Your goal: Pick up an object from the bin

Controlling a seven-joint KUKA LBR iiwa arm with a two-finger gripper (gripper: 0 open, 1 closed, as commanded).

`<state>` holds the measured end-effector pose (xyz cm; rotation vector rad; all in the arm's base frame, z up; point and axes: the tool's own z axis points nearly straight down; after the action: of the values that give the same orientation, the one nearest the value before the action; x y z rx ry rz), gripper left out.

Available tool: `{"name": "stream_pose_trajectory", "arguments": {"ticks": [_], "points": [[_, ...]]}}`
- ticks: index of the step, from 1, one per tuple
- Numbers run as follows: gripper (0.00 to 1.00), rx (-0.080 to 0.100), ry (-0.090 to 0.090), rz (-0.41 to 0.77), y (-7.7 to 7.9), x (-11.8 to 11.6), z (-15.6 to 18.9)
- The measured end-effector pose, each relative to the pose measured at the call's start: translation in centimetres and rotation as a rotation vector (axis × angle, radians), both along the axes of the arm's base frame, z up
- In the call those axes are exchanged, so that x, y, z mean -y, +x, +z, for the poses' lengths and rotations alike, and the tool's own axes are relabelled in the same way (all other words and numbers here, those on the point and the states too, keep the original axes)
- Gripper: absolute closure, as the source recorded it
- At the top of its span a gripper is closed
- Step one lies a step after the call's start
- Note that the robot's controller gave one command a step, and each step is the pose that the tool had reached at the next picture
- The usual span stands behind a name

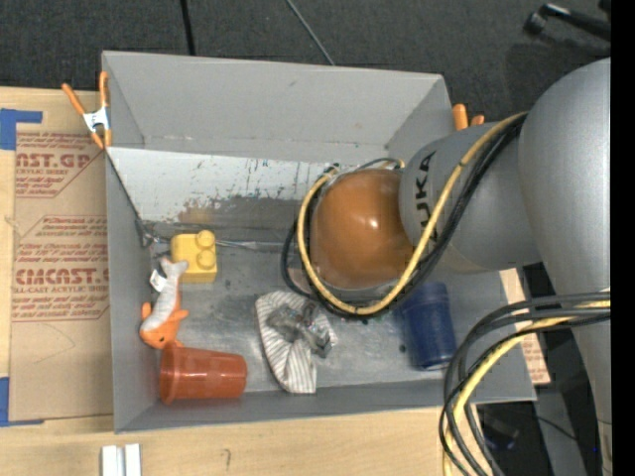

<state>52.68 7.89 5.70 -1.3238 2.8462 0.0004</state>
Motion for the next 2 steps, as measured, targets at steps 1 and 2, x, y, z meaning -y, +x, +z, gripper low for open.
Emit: {"name": "stream_pose_trajectory", "arguments": {"ticks": [1,2], "points": [[1.00,-0.006,0.000,0.011,-0.2,0.0,0.6],[1.00,-0.013,-0.001,0.006,-0.4,0.0,2.6]]}}
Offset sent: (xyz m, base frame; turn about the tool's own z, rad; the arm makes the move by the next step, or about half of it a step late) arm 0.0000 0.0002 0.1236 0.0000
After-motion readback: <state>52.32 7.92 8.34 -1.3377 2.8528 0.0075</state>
